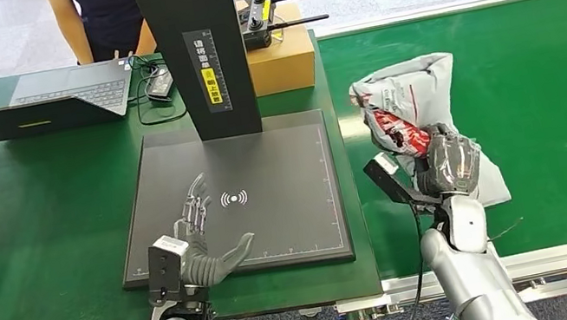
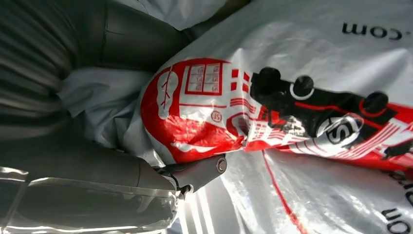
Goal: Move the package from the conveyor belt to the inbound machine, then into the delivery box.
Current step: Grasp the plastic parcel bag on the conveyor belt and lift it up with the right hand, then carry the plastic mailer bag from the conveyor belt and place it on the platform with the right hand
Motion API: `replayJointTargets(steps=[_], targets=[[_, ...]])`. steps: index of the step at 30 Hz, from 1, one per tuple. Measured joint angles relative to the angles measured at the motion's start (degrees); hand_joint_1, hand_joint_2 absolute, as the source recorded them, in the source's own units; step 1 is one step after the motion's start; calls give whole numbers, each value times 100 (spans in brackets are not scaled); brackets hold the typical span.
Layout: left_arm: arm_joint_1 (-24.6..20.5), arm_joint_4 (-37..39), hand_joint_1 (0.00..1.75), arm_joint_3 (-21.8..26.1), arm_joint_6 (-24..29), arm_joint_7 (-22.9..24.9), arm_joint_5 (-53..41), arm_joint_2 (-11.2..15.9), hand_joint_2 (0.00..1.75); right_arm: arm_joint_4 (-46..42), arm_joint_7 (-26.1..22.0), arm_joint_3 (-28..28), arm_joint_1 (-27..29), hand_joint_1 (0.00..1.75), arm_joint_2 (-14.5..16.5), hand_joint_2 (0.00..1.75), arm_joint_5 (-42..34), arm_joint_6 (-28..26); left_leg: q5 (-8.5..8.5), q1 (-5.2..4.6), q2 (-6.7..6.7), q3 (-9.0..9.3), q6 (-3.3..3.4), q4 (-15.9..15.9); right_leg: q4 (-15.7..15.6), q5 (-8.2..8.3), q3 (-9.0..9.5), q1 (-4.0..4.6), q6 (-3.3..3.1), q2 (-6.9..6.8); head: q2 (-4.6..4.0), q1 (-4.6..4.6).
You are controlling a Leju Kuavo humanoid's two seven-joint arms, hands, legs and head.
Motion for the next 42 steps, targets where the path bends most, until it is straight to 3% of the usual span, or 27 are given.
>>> replayJointTargets(steps=[4, 8, 17, 27, 35, 42], targets=[[-52, 80, 0, -2, 32, -81, 50, -1, 175, -870, -534, 285, 219, 137, 179, 175, 95, -13, 0, 0, 3, -1, 0, -1, 0, 0, -2, 0, 0, 3, 0, -1], [-103, 157, 0, -8, 68, -146, 113, -2, 175, -1312, -720, 745, 284, 132, 301, 175, 225, -13, 1, 1, 3, 0, -1, -2, 1, 0, -2, 1, -1, 3, 0, -2], [-196, 285, 0, -43, 148, -319, 247, 1, 175, -1373, -859, 1801, 256, 138, 349, 175, 183, -10, 1, 0, 2, -2, -1, -1, 1, 0, -2, 0, -1, 2, 0, 0], [-222, 297, 0, -44, 368, -647, 455, 1, 175, -1251, -1002, 2391, 190, 139, 385, 175, 125, -10, 1, 1, 2, -3, -1, -2, 1, 0, -2, 0, -1, 2, 0, -1], [-88, 29, 0, 28, 888, -934, 585, 7, 175, -971, -1101, 2644, 92, 140, 487, 175, 20, -10, 1, 1, 2, -3, -1, -2, 2, 0, -2, 0, -1, 2, 0, -1], [62, -276, 0, 202, 1830, -1229, 612, 5, 175, -695, -1186, 2677, 1, 138, 597, 175, -100, -10, 1, 1, 1, -4, -1, -2, 2, -1, -2, 0, -1, 2, 0, -1]])
